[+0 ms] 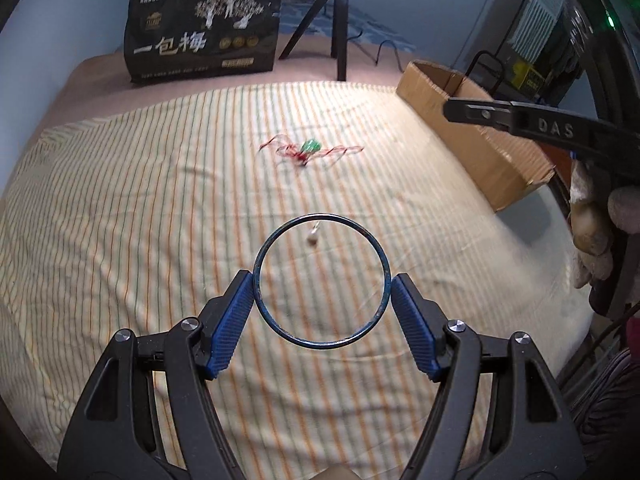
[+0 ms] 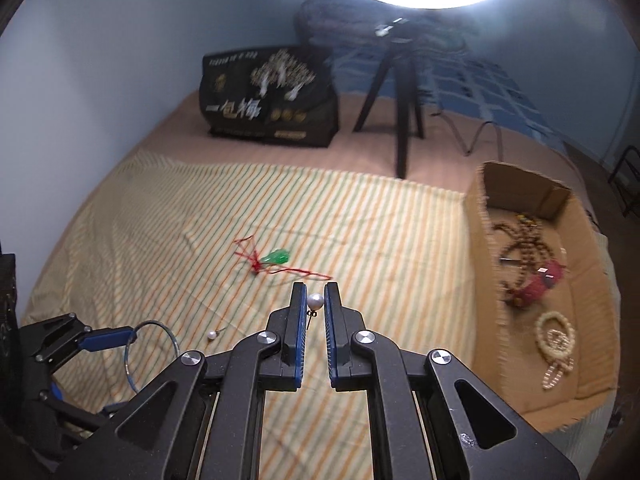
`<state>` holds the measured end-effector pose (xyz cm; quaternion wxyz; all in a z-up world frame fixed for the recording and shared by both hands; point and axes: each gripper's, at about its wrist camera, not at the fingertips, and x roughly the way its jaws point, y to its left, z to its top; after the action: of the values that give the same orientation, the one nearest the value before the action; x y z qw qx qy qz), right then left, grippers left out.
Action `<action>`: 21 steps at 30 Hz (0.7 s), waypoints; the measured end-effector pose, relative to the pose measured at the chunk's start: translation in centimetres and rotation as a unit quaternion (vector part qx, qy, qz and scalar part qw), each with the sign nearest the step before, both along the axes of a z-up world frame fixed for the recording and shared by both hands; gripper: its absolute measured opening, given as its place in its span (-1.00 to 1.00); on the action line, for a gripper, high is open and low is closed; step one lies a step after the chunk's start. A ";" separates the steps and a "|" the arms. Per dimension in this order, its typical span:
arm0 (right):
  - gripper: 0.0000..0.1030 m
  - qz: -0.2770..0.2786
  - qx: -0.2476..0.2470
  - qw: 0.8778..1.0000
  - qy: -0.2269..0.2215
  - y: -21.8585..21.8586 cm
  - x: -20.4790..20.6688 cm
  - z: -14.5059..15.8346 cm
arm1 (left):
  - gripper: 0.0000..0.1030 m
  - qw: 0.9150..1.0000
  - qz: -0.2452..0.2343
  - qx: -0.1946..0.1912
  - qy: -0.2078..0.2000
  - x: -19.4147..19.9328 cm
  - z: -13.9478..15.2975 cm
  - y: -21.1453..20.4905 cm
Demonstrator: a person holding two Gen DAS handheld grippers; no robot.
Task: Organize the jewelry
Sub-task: 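Carry bangle and pearl earring into the cardboard box and open both tools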
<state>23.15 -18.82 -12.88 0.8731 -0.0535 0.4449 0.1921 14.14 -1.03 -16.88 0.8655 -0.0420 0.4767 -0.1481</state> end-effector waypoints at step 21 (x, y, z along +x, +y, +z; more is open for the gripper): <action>-0.86 -0.126 0.013 0.991 -0.049 -14.0 -2.7 4.1 | 0.40 0.996 -0.039 -0.050 -0.057 4.8 5.9 -7.7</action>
<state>20.43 -32.77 -8.79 0.9119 0.0048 0.4019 0.0832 18.97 -8.74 -10.94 0.8816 -0.0582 0.4198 -0.2077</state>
